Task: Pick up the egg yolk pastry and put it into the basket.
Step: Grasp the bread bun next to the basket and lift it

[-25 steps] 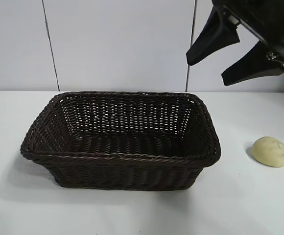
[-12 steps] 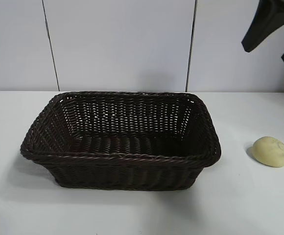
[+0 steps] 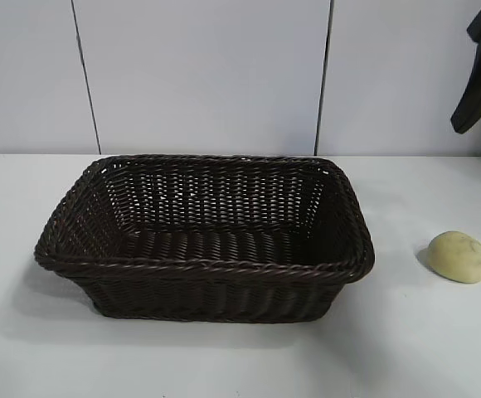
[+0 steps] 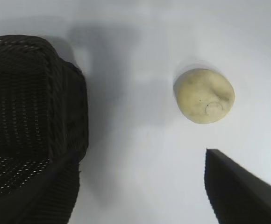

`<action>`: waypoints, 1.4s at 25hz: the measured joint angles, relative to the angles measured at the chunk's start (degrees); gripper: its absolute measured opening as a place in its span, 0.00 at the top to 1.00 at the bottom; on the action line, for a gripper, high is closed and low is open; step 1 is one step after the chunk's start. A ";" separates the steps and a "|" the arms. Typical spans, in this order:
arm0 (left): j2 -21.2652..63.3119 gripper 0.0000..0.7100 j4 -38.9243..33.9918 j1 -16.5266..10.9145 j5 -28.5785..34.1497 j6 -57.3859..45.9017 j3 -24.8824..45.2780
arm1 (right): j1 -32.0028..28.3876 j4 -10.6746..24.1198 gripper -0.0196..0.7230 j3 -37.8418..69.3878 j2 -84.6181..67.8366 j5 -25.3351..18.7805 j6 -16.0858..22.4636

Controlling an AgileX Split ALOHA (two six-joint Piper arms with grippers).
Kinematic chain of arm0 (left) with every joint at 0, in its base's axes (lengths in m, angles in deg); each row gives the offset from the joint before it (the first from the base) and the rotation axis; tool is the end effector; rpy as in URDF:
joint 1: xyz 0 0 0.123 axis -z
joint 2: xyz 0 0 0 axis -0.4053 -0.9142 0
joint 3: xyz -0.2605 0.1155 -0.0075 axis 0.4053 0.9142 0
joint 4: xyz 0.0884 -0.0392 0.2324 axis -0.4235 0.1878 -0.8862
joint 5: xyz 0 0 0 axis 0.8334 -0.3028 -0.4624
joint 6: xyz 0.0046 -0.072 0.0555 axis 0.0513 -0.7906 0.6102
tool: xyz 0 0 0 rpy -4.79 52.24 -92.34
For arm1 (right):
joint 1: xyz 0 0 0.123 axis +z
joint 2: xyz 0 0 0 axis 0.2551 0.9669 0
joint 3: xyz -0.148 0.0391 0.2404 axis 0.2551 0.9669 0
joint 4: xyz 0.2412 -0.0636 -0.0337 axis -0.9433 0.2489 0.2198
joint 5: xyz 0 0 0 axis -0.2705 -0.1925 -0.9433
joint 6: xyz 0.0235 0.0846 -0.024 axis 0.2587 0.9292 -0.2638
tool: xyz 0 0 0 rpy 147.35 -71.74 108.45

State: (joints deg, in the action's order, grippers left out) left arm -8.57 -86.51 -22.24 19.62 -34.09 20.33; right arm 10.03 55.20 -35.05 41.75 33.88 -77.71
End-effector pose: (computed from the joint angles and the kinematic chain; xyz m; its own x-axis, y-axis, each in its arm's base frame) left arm -0.0078 0.0002 0.2681 -0.5126 -0.0214 -0.8584 0.0105 0.9995 -0.0312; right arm 0.3210 -0.0019 0.2595 -0.9343 0.1241 -0.3341 0.0314 0.9624 0.2697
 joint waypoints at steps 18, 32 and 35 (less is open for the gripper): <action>0.00 0.15 0.00 0.00 0.00 0.00 0.00 | -0.02 5.97 0.25 -0.46 16.78 7.11 2.91; 0.00 0.15 0.00 0.00 0.00 0.00 0.00 | -0.02 8.18 0.25 -0.57 21.91 10.73 5.62; 0.00 0.15 0.00 0.00 0.00 0.00 0.00 | -0.02 8.18 0.29 -0.57 22.23 11.20 5.74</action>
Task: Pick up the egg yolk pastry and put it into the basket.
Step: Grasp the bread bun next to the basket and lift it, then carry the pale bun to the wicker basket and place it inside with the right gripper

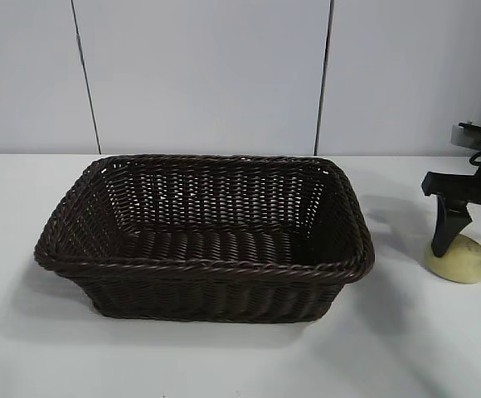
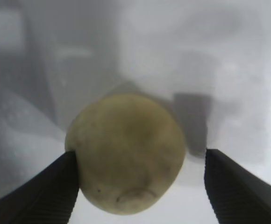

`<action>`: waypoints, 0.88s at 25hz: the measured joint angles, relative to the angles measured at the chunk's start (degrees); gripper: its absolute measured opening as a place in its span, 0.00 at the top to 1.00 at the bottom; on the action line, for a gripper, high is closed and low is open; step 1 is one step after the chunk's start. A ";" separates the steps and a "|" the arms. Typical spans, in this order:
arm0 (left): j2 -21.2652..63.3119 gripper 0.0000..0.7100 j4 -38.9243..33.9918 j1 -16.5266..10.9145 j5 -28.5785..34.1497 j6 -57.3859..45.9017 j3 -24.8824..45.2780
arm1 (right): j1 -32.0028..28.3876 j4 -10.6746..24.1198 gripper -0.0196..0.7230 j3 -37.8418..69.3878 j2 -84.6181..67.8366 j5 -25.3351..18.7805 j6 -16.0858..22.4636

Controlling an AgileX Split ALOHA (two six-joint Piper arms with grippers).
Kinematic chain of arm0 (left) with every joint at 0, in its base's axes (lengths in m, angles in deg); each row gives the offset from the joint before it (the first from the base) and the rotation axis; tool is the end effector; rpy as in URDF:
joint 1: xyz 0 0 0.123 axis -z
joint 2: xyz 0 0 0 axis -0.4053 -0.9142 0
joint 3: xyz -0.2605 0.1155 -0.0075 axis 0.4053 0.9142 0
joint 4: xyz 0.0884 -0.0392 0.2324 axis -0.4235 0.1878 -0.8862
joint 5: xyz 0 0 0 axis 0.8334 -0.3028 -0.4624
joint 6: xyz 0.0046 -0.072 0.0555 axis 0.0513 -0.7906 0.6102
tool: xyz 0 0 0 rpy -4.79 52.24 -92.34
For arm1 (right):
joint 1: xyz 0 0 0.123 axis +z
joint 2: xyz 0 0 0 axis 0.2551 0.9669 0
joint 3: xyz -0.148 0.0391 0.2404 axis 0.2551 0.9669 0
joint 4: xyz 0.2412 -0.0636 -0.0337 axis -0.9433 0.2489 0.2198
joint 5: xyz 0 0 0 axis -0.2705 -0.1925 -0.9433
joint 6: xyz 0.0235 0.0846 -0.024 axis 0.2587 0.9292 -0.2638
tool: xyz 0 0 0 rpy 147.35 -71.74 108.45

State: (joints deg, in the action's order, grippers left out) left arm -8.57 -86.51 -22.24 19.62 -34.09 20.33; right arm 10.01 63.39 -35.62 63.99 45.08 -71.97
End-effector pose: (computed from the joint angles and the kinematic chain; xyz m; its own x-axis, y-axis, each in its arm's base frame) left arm -0.0078 0.0002 0.2681 -0.5126 -0.0214 -0.8584 0.0105 0.9995 -0.0312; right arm 0.3657 -0.0182 0.1286 -0.9763 0.1659 -0.1391 0.1457 0.9786 0.1450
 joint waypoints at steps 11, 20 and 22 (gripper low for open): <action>0.00 0.15 0.00 0.00 0.00 0.00 0.00 | 0.00 -0.12 0.92 -0.06 -0.60 -0.57 0.00; 0.00 0.15 0.00 0.00 0.00 0.00 0.00 | 0.00 -2.73 0.93 -0.06 -11.29 -3.39 0.00; 0.00 0.15 0.00 0.00 0.00 0.00 0.00 | 0.00 -4.11 0.93 -0.06 -14.38 -4.16 0.00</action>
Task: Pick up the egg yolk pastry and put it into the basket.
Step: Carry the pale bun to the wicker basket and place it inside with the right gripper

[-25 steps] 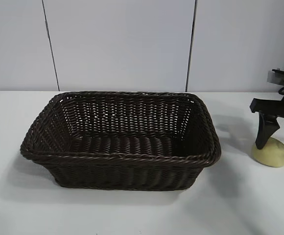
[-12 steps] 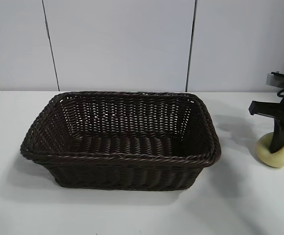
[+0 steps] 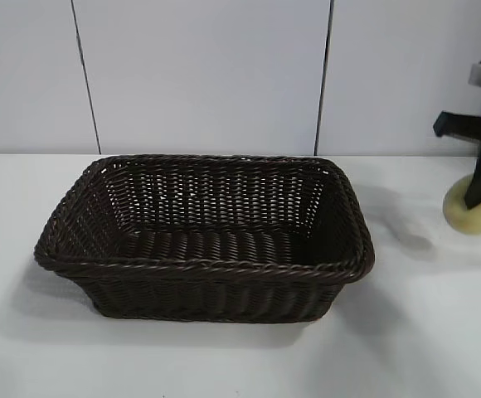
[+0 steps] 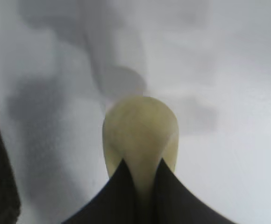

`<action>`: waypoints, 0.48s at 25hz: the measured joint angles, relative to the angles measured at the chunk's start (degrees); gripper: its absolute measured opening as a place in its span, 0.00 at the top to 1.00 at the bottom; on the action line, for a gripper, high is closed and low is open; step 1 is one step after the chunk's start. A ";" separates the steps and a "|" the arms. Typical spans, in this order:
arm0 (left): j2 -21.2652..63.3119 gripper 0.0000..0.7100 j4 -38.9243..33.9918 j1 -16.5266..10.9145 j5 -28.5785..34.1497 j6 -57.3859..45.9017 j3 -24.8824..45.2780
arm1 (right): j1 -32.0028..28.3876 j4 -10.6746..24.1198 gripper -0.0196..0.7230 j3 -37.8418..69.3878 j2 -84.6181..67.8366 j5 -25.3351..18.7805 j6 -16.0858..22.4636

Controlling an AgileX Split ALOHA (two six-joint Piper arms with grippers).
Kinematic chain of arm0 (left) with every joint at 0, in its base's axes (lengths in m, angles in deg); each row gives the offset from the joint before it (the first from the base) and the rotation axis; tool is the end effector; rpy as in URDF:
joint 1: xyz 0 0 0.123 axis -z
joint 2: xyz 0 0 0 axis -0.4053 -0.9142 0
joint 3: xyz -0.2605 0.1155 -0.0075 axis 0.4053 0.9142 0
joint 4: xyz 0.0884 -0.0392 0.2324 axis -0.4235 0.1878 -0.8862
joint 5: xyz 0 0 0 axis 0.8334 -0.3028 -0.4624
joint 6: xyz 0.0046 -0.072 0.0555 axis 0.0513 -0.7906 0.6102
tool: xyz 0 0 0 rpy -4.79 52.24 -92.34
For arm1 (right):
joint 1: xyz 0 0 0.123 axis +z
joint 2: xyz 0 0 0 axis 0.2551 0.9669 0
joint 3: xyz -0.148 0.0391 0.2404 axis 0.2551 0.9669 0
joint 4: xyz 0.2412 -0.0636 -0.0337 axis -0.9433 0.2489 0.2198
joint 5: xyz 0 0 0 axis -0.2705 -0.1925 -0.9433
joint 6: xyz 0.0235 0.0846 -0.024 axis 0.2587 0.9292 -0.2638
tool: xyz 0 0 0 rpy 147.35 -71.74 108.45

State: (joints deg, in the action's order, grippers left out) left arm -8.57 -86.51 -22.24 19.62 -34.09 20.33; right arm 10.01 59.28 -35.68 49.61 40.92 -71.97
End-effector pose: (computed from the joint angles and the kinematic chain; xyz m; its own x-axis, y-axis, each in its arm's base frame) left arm -0.0078 0.0002 0.2681 -0.5126 -0.0214 -0.8584 0.0105 0.9995 -0.0312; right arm 0.3479 -0.0112 0.2184 -0.9298 0.2024 -0.3075 0.1360 0.9650 0.2240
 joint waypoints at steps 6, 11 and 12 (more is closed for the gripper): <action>0.00 0.15 0.00 0.00 0.00 0.00 0.00 | 0.00 -3.00 0.93 0.05 -7.39 -2.24 -0.31; 0.00 0.15 0.00 0.00 0.00 0.00 0.00 | 0.16 -5.94 0.93 0.05 -9.90 -3.43 -1.37; 0.00 0.15 0.00 0.00 0.00 0.00 0.00 | 0.70 -6.65 0.93 0.05 -9.90 -3.47 -1.71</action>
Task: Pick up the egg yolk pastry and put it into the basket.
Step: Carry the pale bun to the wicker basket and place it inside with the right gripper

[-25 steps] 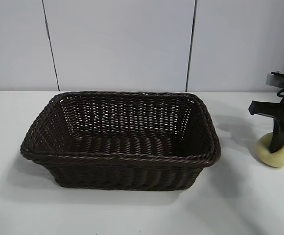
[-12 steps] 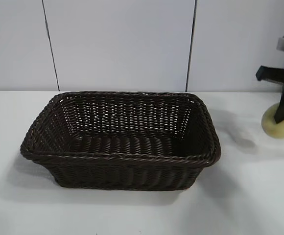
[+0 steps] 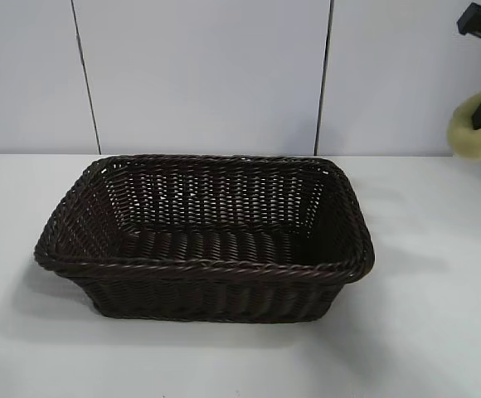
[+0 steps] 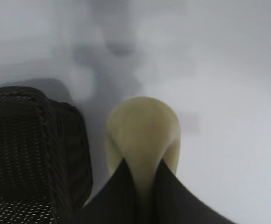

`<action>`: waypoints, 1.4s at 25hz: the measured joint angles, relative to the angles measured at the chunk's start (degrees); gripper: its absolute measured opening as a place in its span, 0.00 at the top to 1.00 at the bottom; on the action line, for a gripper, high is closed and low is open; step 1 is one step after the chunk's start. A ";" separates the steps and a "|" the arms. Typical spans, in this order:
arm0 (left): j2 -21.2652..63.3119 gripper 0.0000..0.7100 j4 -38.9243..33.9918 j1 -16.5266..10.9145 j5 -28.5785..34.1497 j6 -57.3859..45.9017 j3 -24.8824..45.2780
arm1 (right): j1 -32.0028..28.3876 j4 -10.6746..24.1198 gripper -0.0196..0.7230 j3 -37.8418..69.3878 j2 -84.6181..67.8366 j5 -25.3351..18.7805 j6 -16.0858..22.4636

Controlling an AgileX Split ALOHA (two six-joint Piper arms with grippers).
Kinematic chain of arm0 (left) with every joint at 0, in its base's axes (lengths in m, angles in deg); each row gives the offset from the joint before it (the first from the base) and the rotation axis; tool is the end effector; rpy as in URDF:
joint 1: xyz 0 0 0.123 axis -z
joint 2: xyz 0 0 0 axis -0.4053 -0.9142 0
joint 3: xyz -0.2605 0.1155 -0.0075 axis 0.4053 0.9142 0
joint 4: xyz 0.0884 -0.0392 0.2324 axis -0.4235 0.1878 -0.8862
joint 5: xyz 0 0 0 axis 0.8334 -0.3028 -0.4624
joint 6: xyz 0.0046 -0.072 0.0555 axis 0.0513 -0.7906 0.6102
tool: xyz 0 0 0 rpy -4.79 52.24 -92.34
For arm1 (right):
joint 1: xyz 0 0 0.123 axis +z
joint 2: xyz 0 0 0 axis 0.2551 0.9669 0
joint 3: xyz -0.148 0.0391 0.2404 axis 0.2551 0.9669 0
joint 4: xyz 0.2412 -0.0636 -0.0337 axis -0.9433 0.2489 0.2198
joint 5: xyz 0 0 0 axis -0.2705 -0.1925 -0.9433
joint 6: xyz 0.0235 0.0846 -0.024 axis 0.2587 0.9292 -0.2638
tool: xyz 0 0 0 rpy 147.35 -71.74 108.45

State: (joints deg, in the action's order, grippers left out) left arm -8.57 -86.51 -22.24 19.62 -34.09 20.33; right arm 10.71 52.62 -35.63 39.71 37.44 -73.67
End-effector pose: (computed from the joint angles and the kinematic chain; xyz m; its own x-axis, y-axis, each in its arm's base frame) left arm -0.0078 0.0002 0.2681 -0.5126 -0.0214 -0.8584 0.0105 0.9995 -0.0312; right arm 0.3228 0.0034 0.2767 -0.8867 0.2231 -0.4049 0.0866 0.9405 0.3286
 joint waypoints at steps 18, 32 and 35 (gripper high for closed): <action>0.00 0.15 0.00 0.00 0.00 0.00 0.00 | 30.42 -7.06 0.93 0.11 0.00 16.36 -0.86; 0.00 0.15 0.00 0.00 0.00 0.00 0.00 | 34.57 -8.25 0.93 0.11 2.45 21.52 -0.86; 0.00 0.15 0.00 0.00 0.00 0.00 0.00 | 34.57 -9.53 0.93 0.11 6.73 22.24 -0.86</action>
State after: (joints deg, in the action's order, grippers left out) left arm -8.57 -86.51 -22.24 19.62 -34.09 20.33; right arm 45.28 43.10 -35.52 46.44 59.69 -74.53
